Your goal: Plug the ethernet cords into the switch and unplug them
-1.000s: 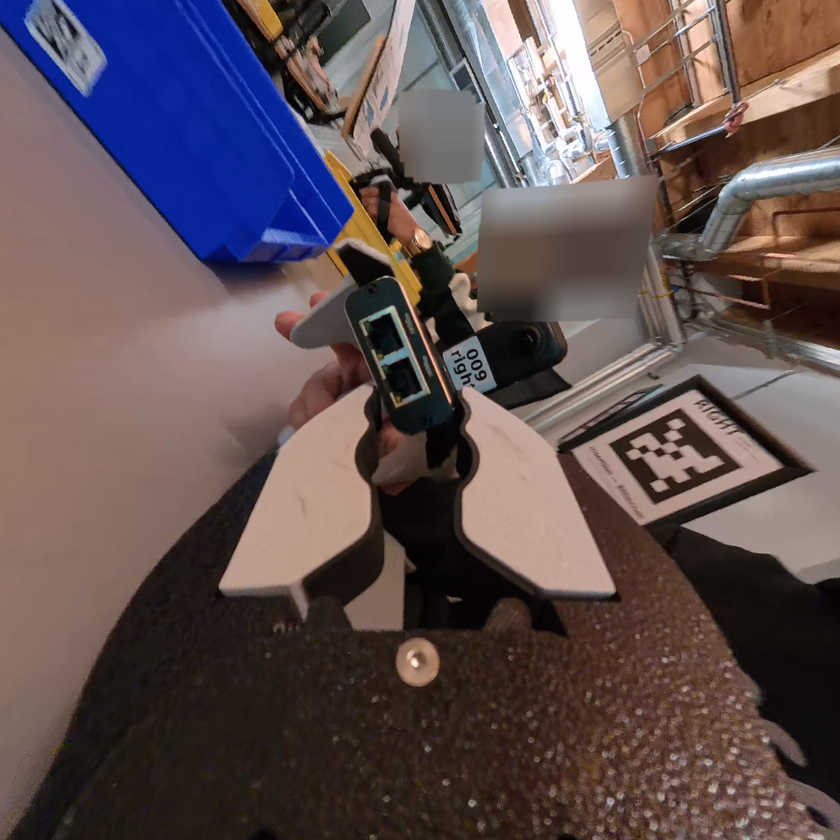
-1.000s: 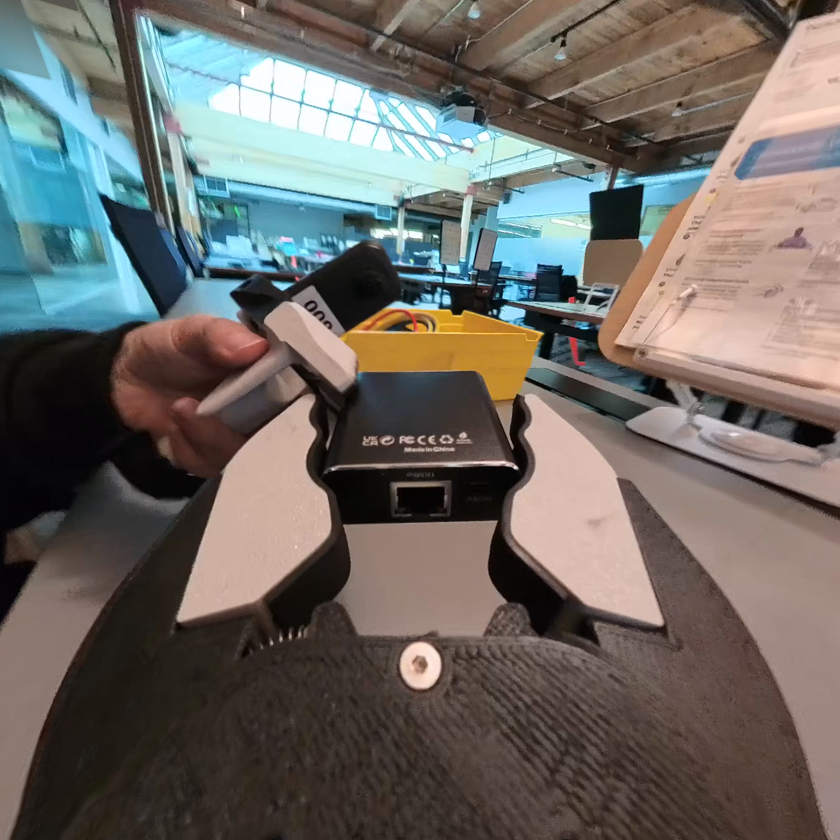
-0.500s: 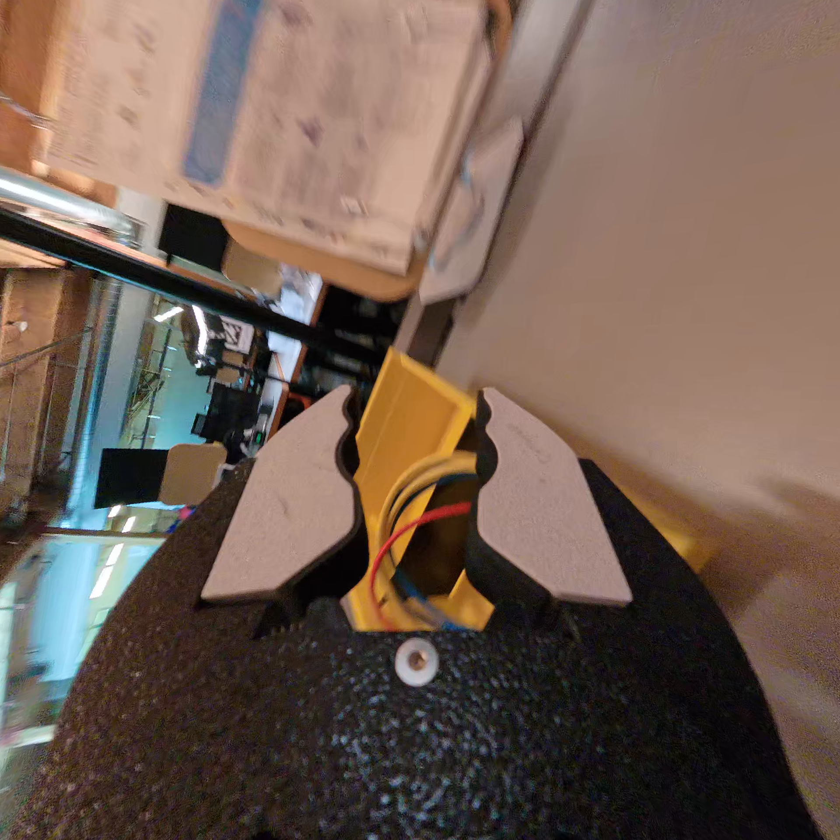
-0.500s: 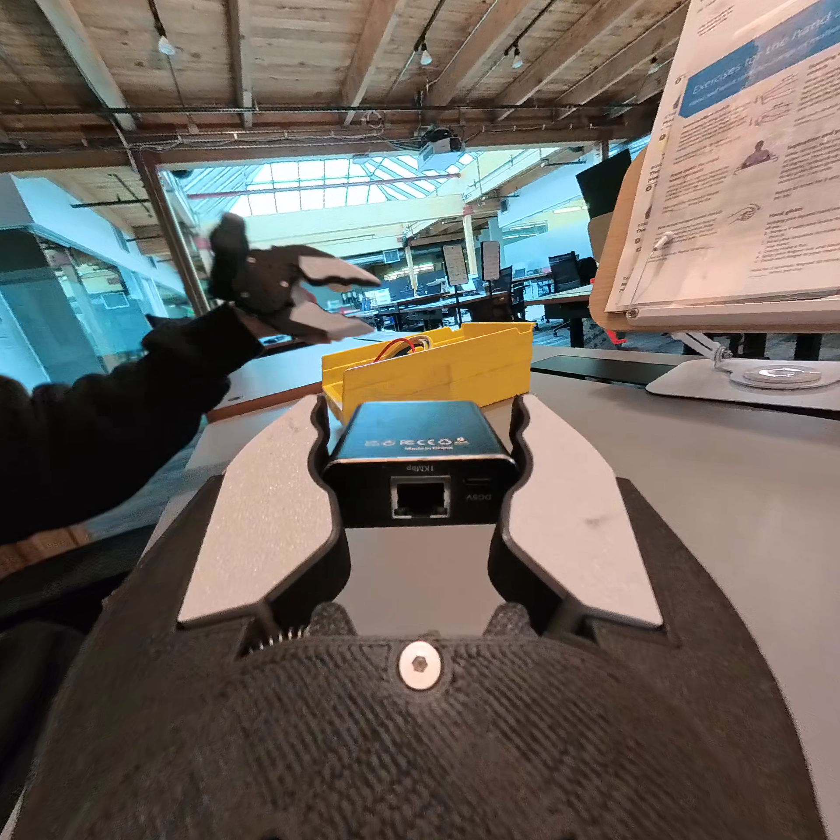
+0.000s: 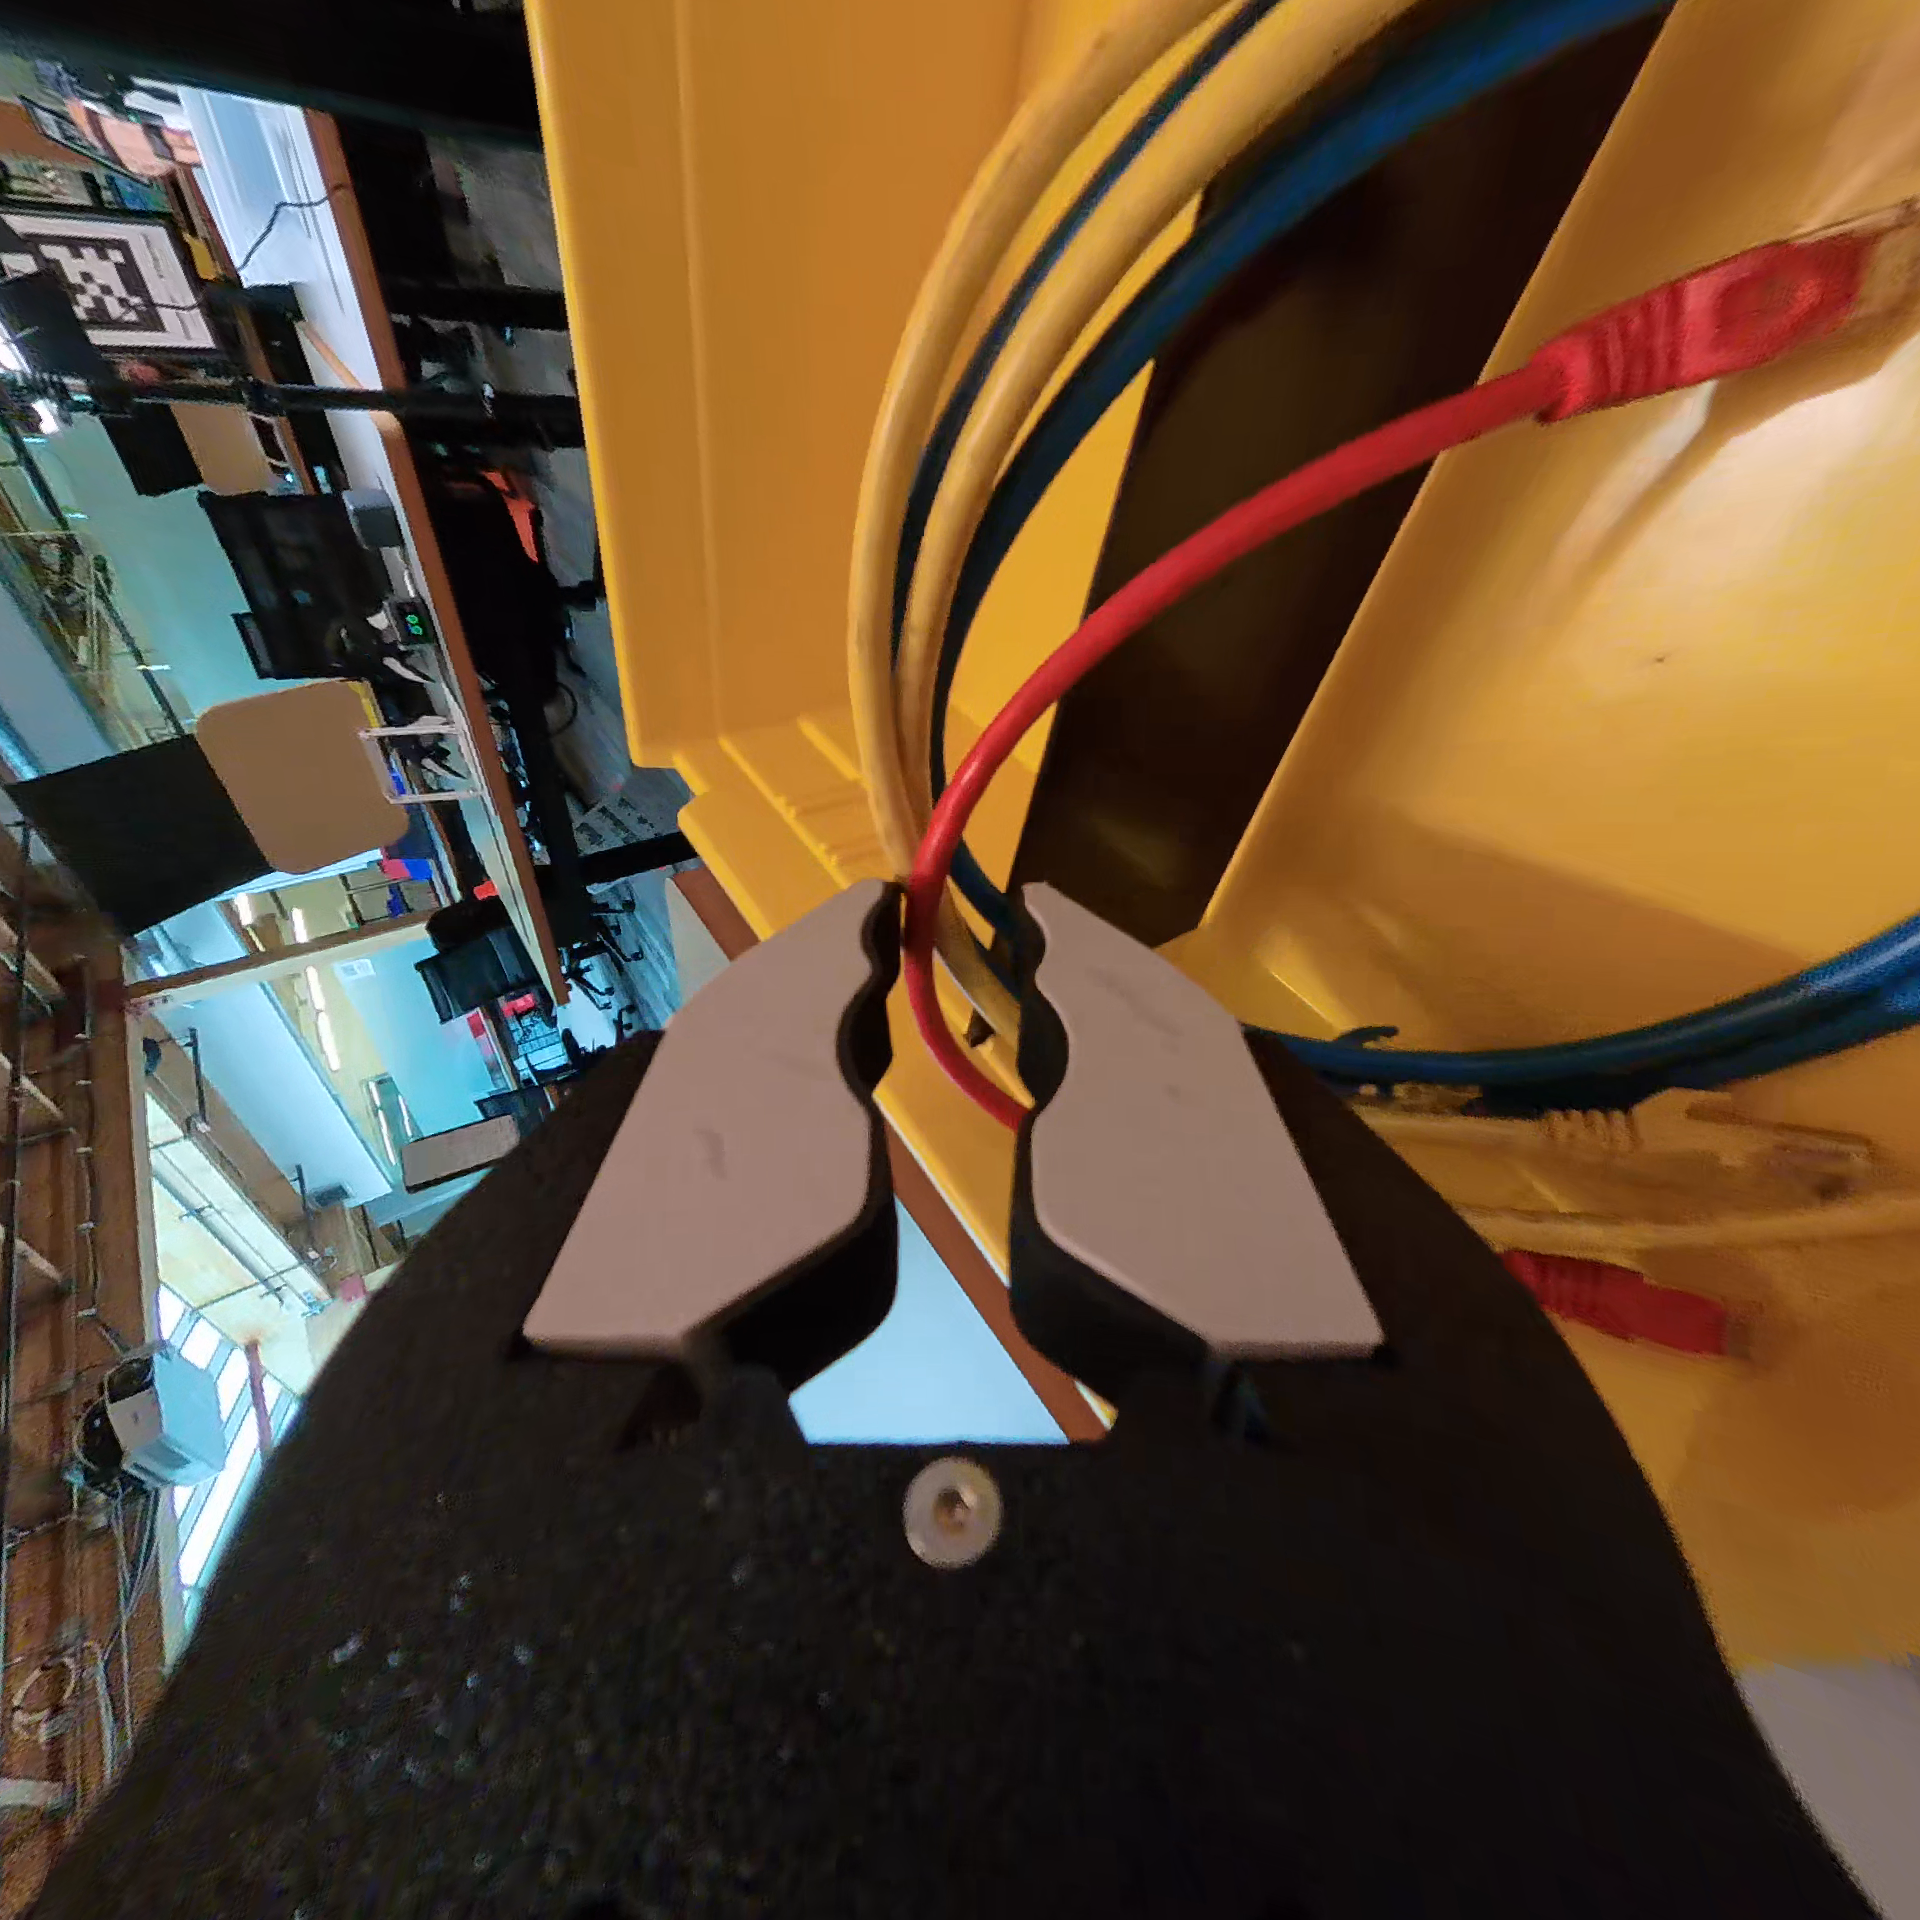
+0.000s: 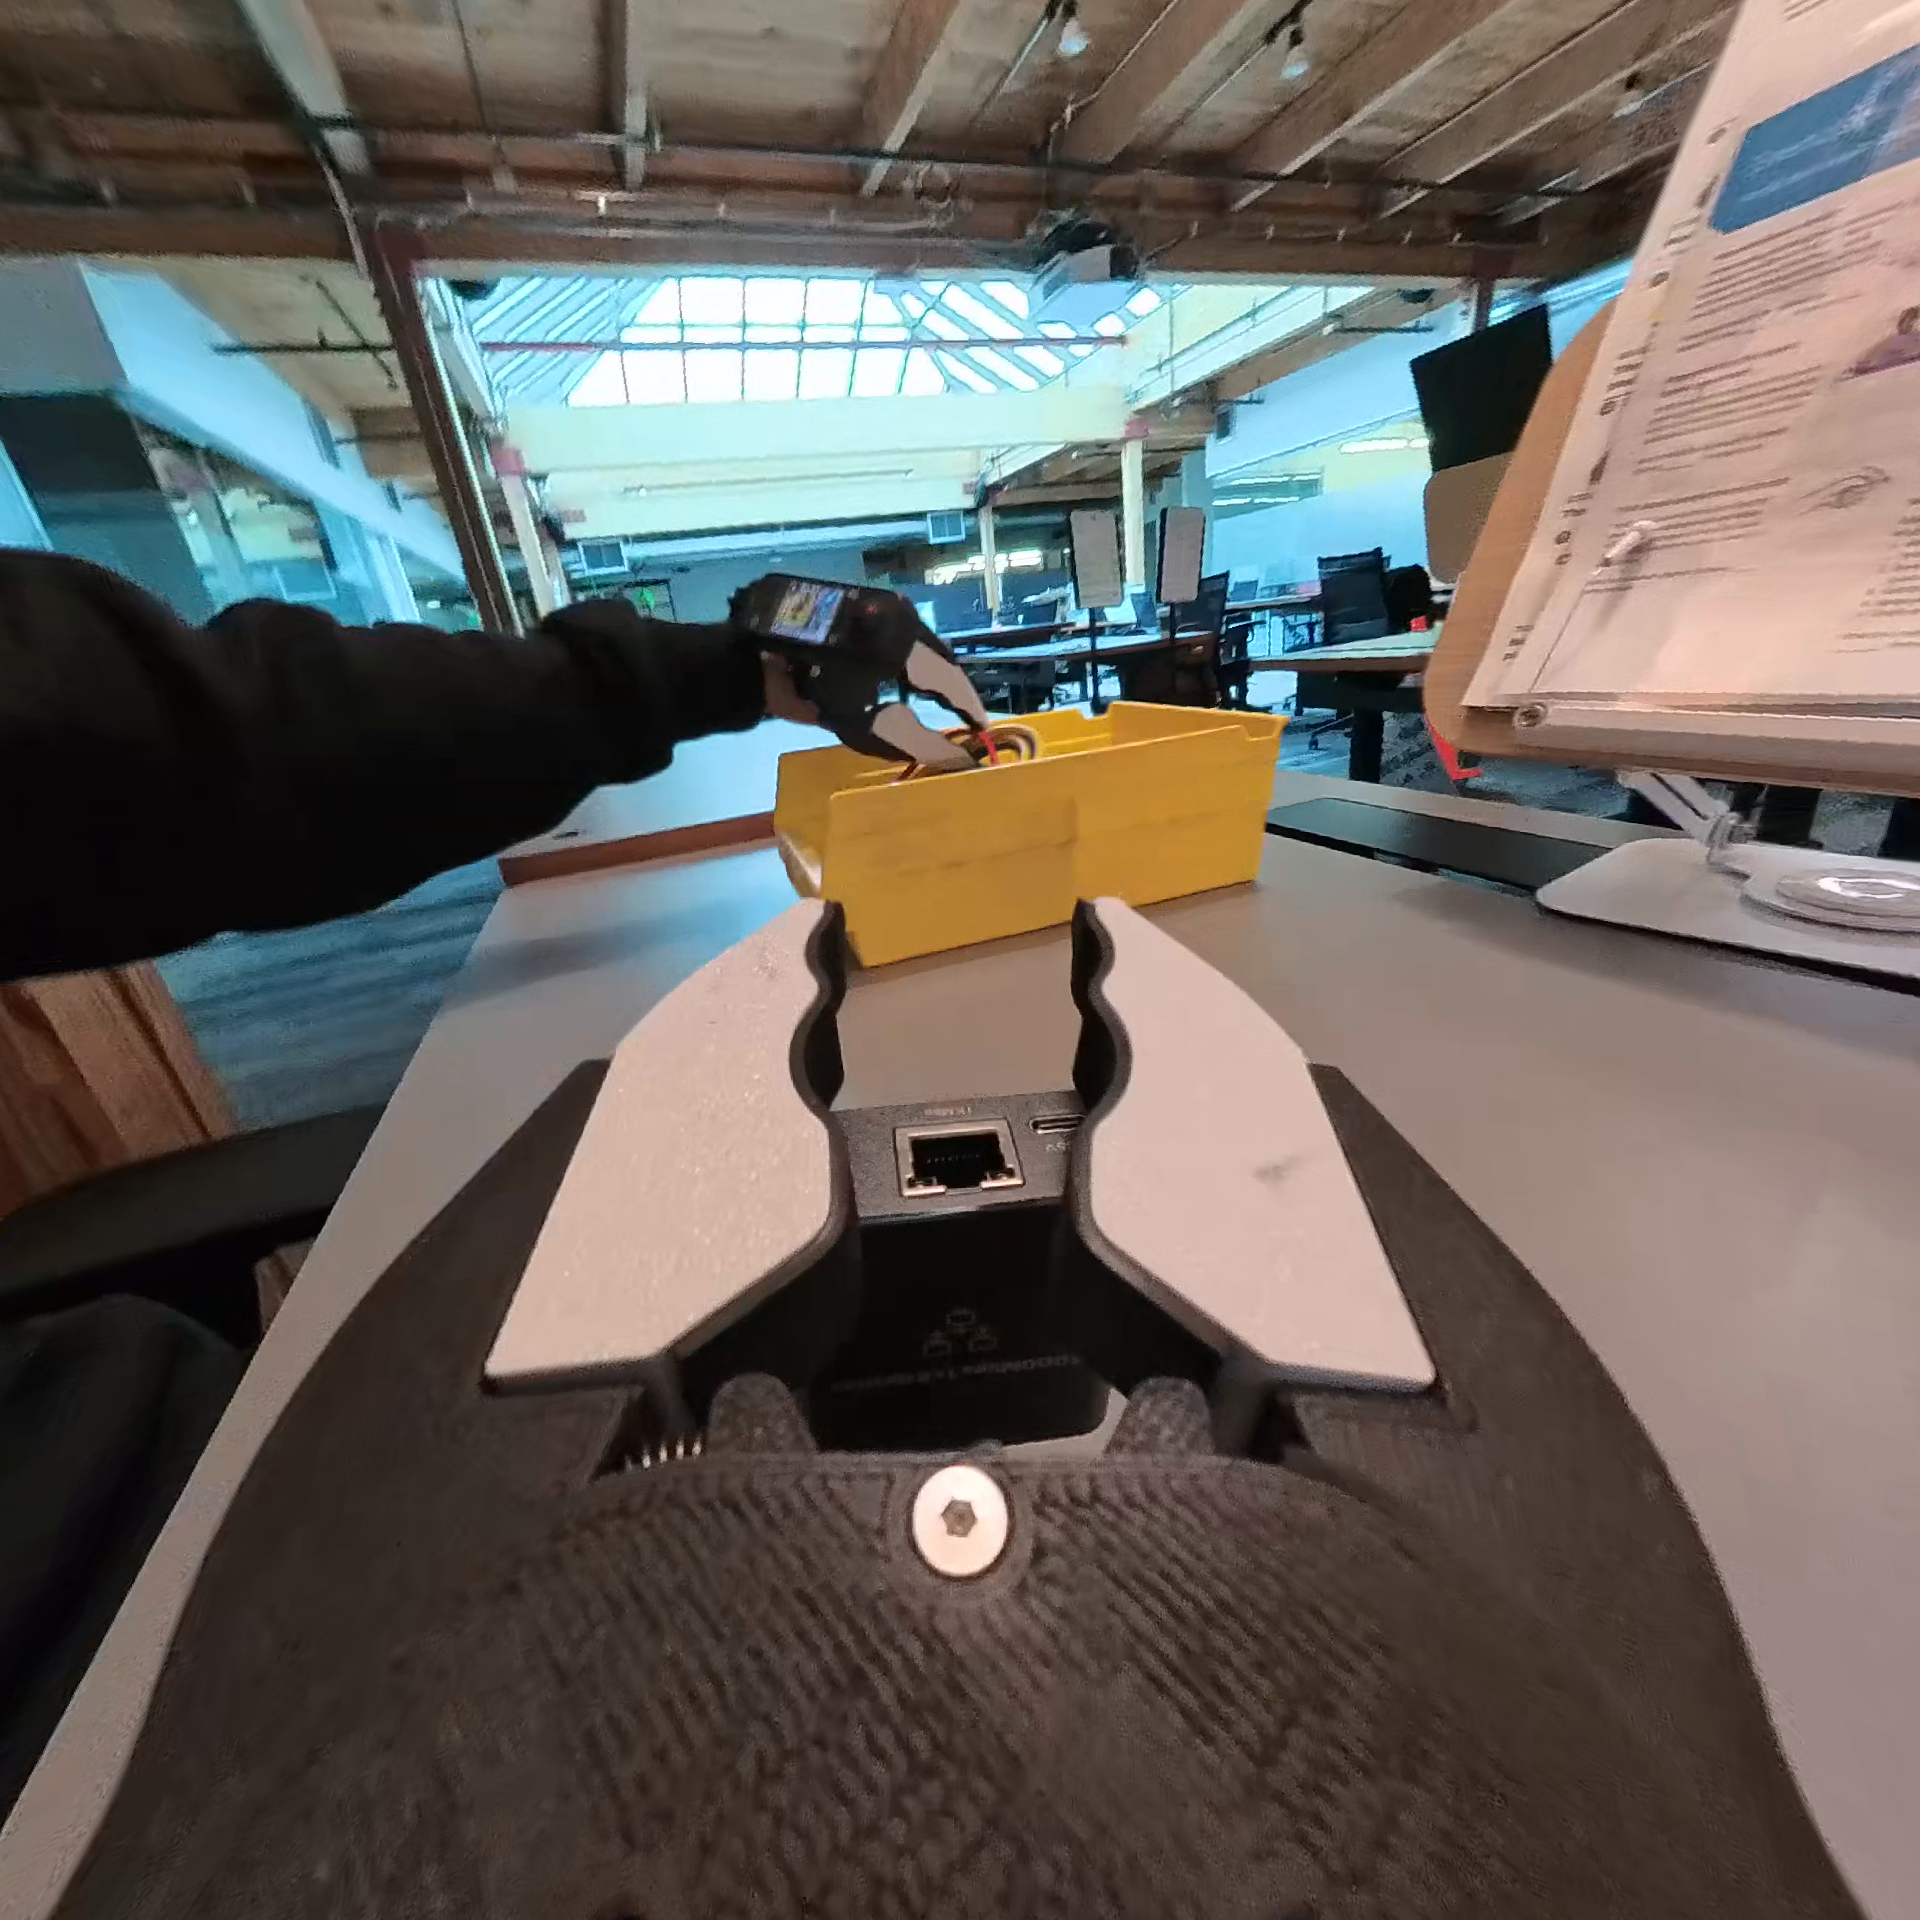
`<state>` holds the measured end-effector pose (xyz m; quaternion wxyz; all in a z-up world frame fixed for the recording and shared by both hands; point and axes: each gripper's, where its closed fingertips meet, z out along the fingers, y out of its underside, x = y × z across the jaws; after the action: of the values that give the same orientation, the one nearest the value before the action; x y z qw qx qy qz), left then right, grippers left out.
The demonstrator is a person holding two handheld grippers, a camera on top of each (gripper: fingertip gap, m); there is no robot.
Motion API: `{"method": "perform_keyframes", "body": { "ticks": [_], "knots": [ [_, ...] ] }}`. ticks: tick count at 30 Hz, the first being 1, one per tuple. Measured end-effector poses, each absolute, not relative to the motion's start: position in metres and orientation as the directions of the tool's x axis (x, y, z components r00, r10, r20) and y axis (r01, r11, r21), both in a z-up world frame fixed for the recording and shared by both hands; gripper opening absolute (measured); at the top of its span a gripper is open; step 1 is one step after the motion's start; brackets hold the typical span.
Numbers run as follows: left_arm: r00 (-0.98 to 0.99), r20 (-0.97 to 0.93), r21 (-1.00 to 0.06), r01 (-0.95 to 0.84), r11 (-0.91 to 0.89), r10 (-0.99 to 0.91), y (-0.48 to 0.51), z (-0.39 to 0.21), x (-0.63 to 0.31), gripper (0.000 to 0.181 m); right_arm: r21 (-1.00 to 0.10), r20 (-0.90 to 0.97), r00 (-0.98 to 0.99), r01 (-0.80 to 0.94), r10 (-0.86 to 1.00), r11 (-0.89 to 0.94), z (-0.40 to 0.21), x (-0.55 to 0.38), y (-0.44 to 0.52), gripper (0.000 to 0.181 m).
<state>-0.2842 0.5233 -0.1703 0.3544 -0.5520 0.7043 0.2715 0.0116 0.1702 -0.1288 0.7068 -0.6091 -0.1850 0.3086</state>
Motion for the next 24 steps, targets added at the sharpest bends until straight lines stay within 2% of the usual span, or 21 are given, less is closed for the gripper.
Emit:
{"method": "perform_keyframes", "body": {
  "ticks": [5,7,8,9,10,11,12,13,14,15,16,18,21,24],
  "knots": [
    [-0.092,-0.804,-0.039,-0.978,0.207,-0.587,0.526,-0.166,-0.282,0.015,-0.978,-0.103,0.729,-0.198,0.677,0.063,-0.13,0.008,0.169,0.041],
    [-0.067,-0.842,-0.046,-0.98,0.195,-0.536,0.522,-0.152,-0.278,0.024,-0.974,-0.114,0.729,-0.216,0.675,0.069,-0.128,0.011,0.169,0.041],
    [0.0,-0.857,-0.101,-0.98,0.168,-0.515,0.516,-0.14,-0.274,0.03,-0.971,-0.124,0.731,-0.23,0.671,0.071,-0.127,0.013,0.169,0.041],
    [0.116,-0.865,-0.206,-0.969,0.135,-0.488,0.505,-0.124,-0.266,0.035,-0.968,-0.135,0.731,-0.243,0.669,0.07,-0.127,0.015,0.169,0.041],
    [0.276,-0.829,-0.373,-0.921,0.112,-0.486,0.486,-0.108,-0.251,0.038,-0.965,-0.142,0.73,-0.252,0.669,0.07,-0.126,0.016,0.17,0.041],
    [0.439,-0.705,-0.577,-0.811,0.092,-0.557,0.455,-0.099,-0.226,0.038,-0.964,-0.144,0.726,-0.255,0.672,0.069,-0.126,0.016,0.169,0.041],
    [0.521,-0.493,-0.764,-0.643,0.059,-0.697,0.411,-0.098,-0.192,0.039,-0.964,-0.146,0.722,-0.257,0.676,0.066,-0.126,0.016,0.169,0.041],
    [0.467,-0.245,-0.89,-0.455,0.007,-0.85,0.357,-0.098,-0.153,0.041,-0.964,-0.148,0.723,-0.257,0.675,0.065,-0.126,0.016,0.169,0.041],
    [0.287,-0.047,-0.948,-0.316,-0.048,-0.957,0.297,-0.1,-0.119,0.044,-0.964,-0.148,0.72,-0.259,0.678,0.065,-0.126,0.016,0.169,0.041],
    [0.089,0.06,-0.96,-0.269,-0.082,-0.994,0.244,-0.108,-0.094,0.045,-0.963,-0.15,0.716,-0.263,0.681,0.064,-0.126,0.015,0.169,0.04],
    [-0.031,0.09,-0.953,-0.292,-0.077,-0.995,0.207,-0.126,-0.076,0.051,-0.962,-0.151,0.716,-0.265,0.681,0.066,-0.125,0.015,0.169,0.04],
    [-0.089,0.026,-0.92,-0.393,0.011,-0.996,0.173,-0.173,-0.041,0.085,-0.961,-0.146,0.708,-0.266,0.691,0.069,-0.125,0.014,0.167,0.041],
    [-0.22,0.013,-0.84,-0.532,0.109,-0.975,0.149,-0.218,-0.001,0.089,-0.957,-0.155,0.691,-0.282,0.706,0.065,-0.124,0.013,0.165,0.04],
    [-0.307,0.171,-0.858,-0.514,0.012,-0.936,0.135,-0.214,0.036,0.089,-0.955,-0.158,0.688,-0.288,0.709,0.066,-0.123,0.012,0.164,0.04]
  ]
}}
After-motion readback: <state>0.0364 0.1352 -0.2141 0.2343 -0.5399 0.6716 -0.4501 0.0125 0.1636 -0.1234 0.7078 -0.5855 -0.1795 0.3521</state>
